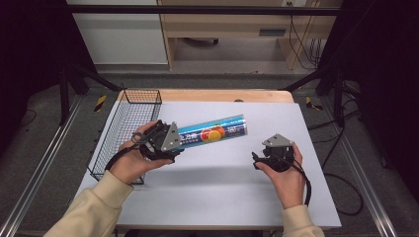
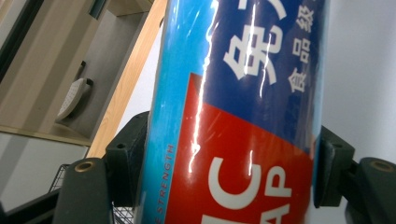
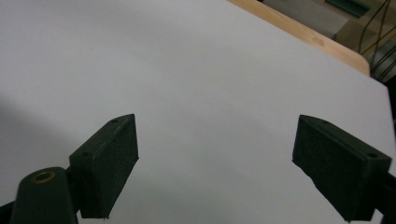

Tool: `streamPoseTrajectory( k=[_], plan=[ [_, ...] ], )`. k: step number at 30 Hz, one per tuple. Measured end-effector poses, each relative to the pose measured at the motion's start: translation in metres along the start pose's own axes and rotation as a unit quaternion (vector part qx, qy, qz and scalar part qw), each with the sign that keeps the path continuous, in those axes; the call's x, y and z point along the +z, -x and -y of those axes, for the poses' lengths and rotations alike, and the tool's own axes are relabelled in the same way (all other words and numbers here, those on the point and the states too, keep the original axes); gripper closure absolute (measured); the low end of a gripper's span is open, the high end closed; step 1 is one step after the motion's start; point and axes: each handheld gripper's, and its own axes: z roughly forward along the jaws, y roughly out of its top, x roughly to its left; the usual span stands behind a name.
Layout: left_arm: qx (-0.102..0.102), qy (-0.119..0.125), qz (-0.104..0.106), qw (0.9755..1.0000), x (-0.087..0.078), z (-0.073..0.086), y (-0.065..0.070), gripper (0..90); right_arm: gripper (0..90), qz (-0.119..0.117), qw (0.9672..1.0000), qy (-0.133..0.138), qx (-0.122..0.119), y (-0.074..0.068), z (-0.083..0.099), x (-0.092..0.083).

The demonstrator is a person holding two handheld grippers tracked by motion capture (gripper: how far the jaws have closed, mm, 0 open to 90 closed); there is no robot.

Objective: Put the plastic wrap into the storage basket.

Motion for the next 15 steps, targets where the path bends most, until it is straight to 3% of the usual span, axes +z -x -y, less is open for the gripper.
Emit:
streamPoseTrajectory(
  k=[2,7,11,15],
  plan=[
    [-0.007,0.002,0.0,1.0,-0.002,0.004,-0.004,29.1,14.7,0.013,0.9998,0.007,0.012,0.001,0.005,-0.001],
    [-0.022,-0.009,-0.01,0.9997,-0.009,0.015,-0.013,29.2,12.7,0.019,0.998,0.028,0.052,0.002,0.013,-0.007],
    [-0.027,-0.02,-0.024,0.9992,-0.02,0.021,-0.015,29.2,11.7,0.003,0.9981,0.008,0.061,0.001,0.017,-0.008],
    [-0.038,-0.03,-0.043,0.9979,-0.035,0.023,-0.016,29.3,8.9,0.01,0.9965,0.001,0.083,-0.004,0.021,-0.008]
  ],
)
